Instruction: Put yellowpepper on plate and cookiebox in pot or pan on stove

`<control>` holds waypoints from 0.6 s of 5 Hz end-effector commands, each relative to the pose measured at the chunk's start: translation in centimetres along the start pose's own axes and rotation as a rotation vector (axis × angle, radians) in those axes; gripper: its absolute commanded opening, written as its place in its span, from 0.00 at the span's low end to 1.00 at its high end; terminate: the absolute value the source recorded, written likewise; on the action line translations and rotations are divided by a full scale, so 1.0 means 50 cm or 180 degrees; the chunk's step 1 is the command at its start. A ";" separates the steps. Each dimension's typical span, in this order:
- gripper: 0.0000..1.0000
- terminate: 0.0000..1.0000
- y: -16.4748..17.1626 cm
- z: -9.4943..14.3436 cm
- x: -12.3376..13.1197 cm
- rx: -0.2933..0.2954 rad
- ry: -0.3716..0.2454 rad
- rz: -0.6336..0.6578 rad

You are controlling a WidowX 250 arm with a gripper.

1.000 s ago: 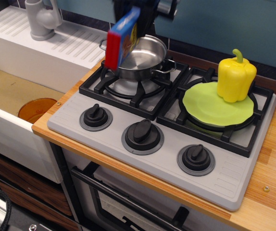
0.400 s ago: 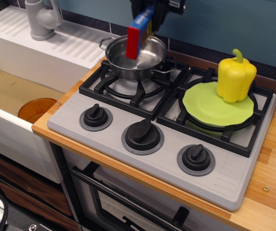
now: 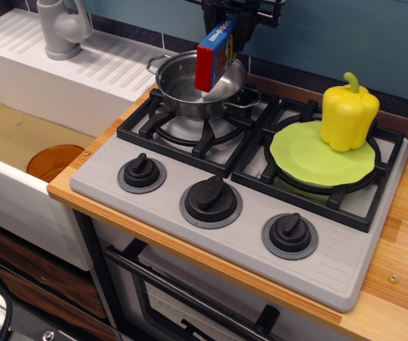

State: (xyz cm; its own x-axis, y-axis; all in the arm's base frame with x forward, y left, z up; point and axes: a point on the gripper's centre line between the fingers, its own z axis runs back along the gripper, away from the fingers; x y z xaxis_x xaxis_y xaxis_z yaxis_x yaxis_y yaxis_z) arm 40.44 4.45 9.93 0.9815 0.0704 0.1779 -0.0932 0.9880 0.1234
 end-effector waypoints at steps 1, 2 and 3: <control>1.00 0.00 -0.022 0.066 0.028 0.0057 -0.0156 0.0075; 1.00 0.00 -0.038 0.092 0.024 0.0108 -0.0110 0.0101; 1.00 0.00 -0.054 0.115 0.013 0.0133 -0.0086 0.0114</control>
State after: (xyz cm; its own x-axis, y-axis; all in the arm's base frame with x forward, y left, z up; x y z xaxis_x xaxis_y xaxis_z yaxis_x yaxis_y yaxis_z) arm 39.54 1.11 11.01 0.9900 0.0999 0.0994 -0.1159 0.9783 0.1715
